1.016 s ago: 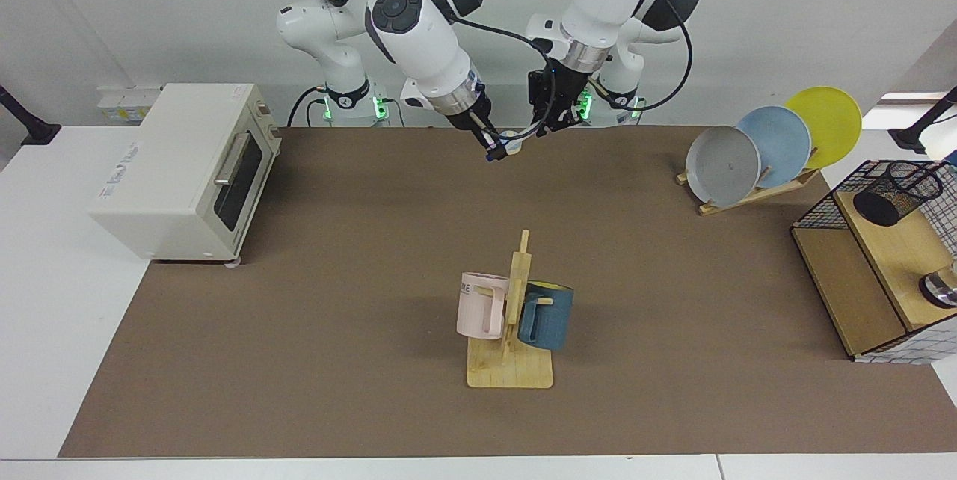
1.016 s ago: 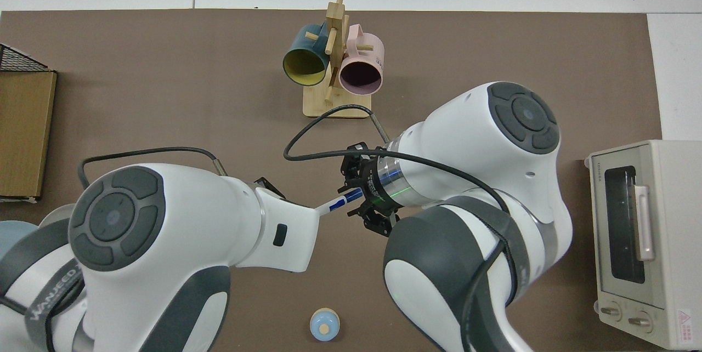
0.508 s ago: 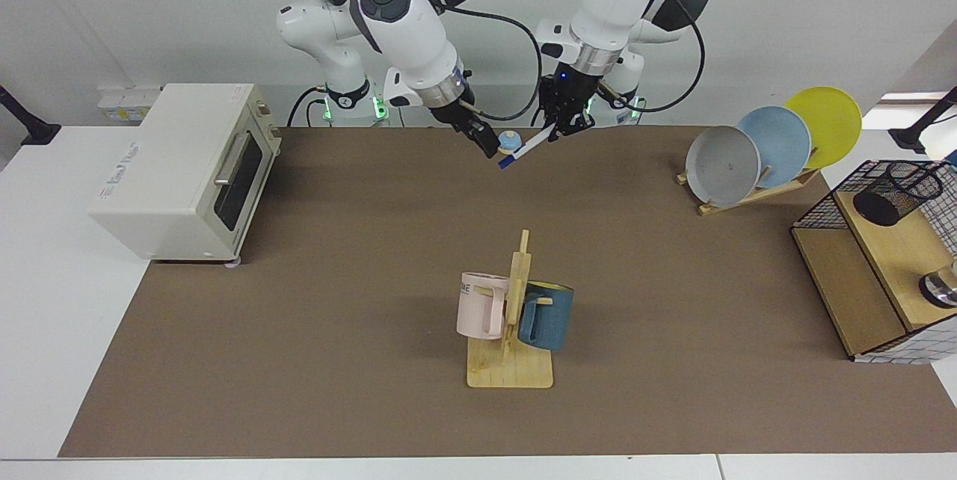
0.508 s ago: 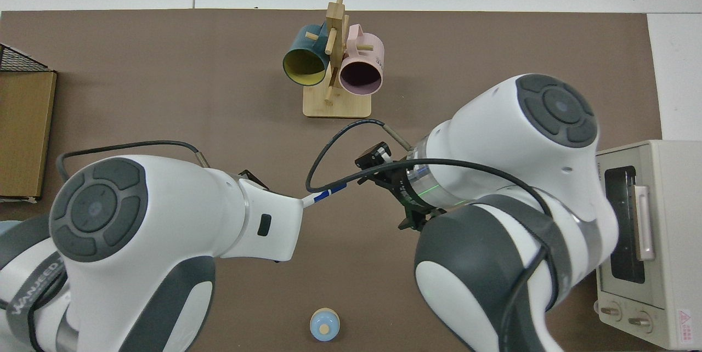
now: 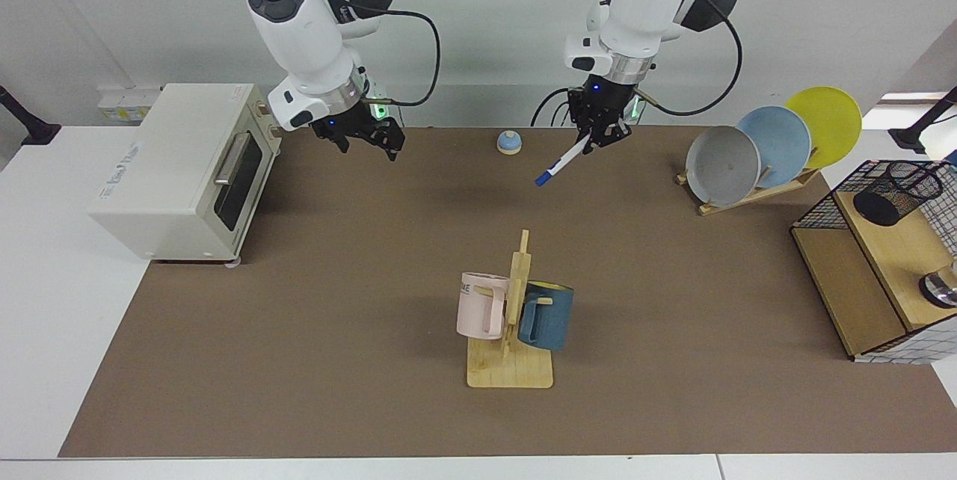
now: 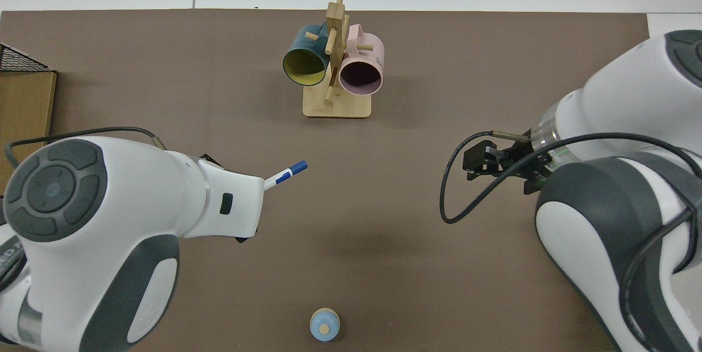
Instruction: Put markers into pen holder
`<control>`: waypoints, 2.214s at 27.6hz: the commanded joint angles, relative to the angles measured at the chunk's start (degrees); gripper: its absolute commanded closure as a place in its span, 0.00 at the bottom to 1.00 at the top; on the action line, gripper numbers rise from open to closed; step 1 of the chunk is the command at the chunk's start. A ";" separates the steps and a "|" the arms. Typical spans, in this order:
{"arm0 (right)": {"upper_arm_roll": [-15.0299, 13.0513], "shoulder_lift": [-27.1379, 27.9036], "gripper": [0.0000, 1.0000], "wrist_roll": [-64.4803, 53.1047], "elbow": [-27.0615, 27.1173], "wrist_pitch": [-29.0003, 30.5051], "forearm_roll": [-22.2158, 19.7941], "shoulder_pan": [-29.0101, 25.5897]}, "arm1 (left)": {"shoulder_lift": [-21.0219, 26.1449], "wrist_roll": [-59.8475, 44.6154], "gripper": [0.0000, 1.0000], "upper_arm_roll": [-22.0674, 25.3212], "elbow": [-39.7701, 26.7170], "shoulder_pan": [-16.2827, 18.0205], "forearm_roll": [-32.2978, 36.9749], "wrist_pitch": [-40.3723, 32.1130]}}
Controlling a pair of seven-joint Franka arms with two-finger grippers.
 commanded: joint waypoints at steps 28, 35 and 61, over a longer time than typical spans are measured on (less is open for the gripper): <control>0.89 -2.61 0.00 -19.47 5.12 0.37 -9.56 -11.11 | 0.03 23.33 1.00 -0.19 1.22 17.48 38.22 -6.10; 0.71 -2.61 0.00 -19.03 4.94 0.37 -8.25 -11.82 | 0.38 26.06 1.00 -0.19 2.54 18.19 48.07 -5.39; 0.80 -2.61 0.00 -19.03 4.94 0.37 -8.25 -11.73 | 6.01 58.83 1.00 -0.10 7.73 35.76 57.04 16.66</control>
